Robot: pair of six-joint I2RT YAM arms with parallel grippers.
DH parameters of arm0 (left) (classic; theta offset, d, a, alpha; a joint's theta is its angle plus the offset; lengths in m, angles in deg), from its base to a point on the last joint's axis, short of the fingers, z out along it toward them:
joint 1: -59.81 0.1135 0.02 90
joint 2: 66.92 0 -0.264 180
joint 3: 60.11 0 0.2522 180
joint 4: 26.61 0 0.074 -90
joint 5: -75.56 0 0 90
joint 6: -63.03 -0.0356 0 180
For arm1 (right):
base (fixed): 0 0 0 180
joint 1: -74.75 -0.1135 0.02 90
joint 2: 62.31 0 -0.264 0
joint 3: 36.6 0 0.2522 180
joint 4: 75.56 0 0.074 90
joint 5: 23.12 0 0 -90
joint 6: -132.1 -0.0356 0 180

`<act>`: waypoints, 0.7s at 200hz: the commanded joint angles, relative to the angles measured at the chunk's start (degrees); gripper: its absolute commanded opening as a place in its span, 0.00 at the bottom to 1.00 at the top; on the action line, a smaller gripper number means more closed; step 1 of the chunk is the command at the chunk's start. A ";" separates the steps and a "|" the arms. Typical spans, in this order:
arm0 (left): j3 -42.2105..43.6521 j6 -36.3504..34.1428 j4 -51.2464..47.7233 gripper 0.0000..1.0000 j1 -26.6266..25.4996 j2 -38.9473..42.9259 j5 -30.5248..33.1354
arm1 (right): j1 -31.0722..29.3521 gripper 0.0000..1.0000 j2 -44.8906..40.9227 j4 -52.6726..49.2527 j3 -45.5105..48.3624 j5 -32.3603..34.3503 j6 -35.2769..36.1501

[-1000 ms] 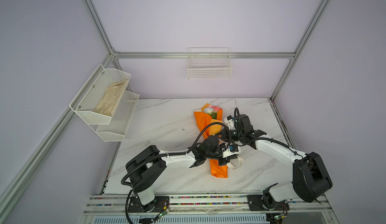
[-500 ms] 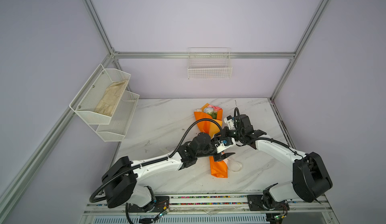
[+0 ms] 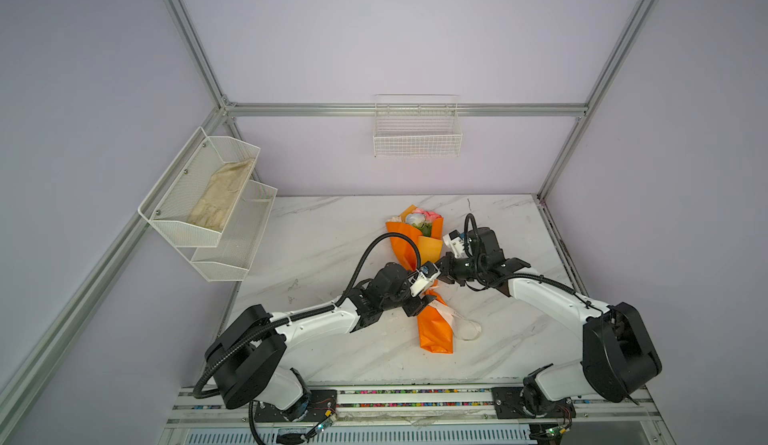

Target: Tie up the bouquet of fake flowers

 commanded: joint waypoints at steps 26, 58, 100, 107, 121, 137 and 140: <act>-3.43 4.14 5.87 0.62 0.29 -0.48 3.01 | 0.20 0.08 -1.49 1.79 -0.15 -1.52 -0.36; -3.10 5.20 8.96 0.56 0.72 -1.07 0.23 | 0.15 0.08 -1.48 1.71 0.12 -2.43 -0.03; -1.82 5.47 11.19 0.28 0.76 -1.00 -0.45 | 0.15 0.10 -1.74 1.95 0.21 -2.80 -0.28; -1.47 5.61 11.19 0.24 0.81 -0.79 0.27 | 0.20 0.10 -1.99 1.64 0.14 -2.52 -0.06; -0.76 5.83 11.51 0.14 0.81 -0.30 0.89 | 0.19 0.11 -2.51 1.23 0.09 -2.48 0.16; -0.32 5.97 11.52 0.04 0.98 0.19 0.38 | 0.20 0.19 -3.57 -0.46 -0.20 -1.48 0.20; -0.27 6.04 11.46 0.03 1.02 0.27 0.53 | 0.12 0.22 -3.67 -1.17 -0.29 -0.83 -0.12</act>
